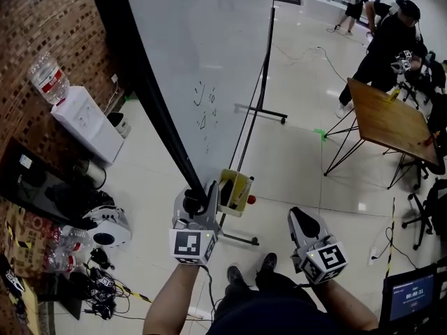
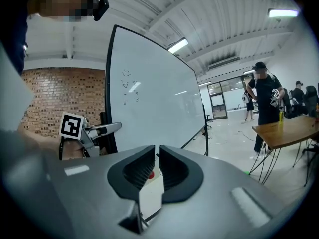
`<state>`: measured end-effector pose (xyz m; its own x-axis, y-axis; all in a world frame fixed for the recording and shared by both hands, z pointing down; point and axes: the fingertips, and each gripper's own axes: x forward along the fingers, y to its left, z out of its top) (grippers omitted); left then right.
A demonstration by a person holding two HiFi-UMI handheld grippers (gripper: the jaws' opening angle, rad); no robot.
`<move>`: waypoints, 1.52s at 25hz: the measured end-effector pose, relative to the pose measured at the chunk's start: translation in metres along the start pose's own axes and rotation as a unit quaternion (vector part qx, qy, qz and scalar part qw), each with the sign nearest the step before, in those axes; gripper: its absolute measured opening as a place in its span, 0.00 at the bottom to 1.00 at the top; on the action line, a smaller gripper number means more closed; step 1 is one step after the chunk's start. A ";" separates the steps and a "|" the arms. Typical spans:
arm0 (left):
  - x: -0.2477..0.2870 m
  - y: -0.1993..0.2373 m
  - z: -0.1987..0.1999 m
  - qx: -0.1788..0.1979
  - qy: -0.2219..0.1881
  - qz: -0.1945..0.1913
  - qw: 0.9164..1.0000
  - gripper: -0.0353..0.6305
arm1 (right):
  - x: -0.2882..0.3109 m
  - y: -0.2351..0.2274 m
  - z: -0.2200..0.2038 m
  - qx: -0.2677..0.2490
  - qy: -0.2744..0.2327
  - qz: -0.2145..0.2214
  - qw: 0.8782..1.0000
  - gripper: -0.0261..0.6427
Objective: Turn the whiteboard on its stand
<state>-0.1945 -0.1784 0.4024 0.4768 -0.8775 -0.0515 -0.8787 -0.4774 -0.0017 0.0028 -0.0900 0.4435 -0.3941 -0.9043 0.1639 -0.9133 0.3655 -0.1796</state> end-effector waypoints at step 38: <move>-0.209 -0.072 0.021 0.003 -0.015 0.014 1.000 0.24 | -0.185 0.090 -0.036 0.012 -0.004 0.037 0.999 0.09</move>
<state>-0.2318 0.0403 0.3925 0.4510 -0.8888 -0.0811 -0.8920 -0.4520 -0.0064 -0.0100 0.1177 0.4315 -0.4603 -0.8764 0.1416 -0.8787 0.4270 -0.2136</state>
